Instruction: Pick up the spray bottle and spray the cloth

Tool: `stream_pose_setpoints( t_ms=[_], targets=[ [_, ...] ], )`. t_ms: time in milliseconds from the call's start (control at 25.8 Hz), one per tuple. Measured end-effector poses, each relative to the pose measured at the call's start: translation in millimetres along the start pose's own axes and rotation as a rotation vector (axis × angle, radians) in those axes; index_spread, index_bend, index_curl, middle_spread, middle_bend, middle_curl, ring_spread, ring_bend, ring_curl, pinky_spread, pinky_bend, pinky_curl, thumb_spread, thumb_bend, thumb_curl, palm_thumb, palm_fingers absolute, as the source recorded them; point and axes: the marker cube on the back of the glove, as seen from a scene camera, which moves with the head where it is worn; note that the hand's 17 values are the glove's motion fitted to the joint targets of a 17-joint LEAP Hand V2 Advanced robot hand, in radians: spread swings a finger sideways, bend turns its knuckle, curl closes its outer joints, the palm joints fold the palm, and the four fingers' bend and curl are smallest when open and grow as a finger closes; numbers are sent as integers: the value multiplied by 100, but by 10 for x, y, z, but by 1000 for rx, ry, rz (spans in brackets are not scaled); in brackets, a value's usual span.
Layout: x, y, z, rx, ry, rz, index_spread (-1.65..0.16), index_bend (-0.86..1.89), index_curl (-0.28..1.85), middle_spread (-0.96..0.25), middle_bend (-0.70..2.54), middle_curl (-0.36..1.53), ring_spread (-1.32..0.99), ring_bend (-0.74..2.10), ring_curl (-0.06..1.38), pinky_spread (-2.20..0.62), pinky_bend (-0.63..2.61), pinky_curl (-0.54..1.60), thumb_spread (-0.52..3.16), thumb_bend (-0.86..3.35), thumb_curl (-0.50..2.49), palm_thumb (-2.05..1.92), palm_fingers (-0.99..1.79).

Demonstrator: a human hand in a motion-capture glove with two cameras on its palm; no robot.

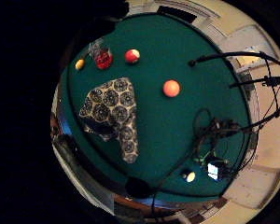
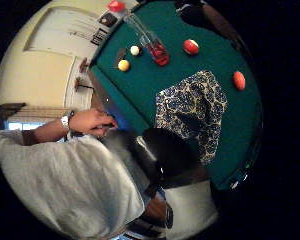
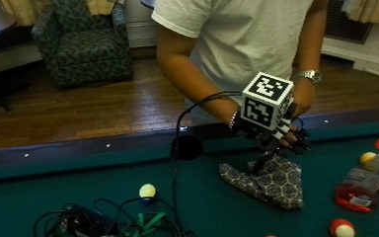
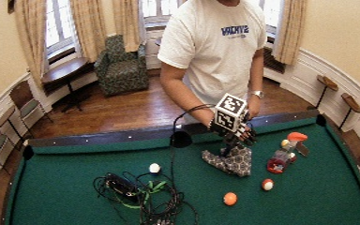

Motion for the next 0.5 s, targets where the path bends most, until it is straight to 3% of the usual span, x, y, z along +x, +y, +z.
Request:
stream_pose_setpoints(
  t_ms=[503],
  targets=[
    [9, 26, 29, -13, 8, 8, -44, 19, 37, -14, 16, 27, -12, 22, 31, 22, 20, 35, 103, -2, 31, 43, 40]
  ],
)
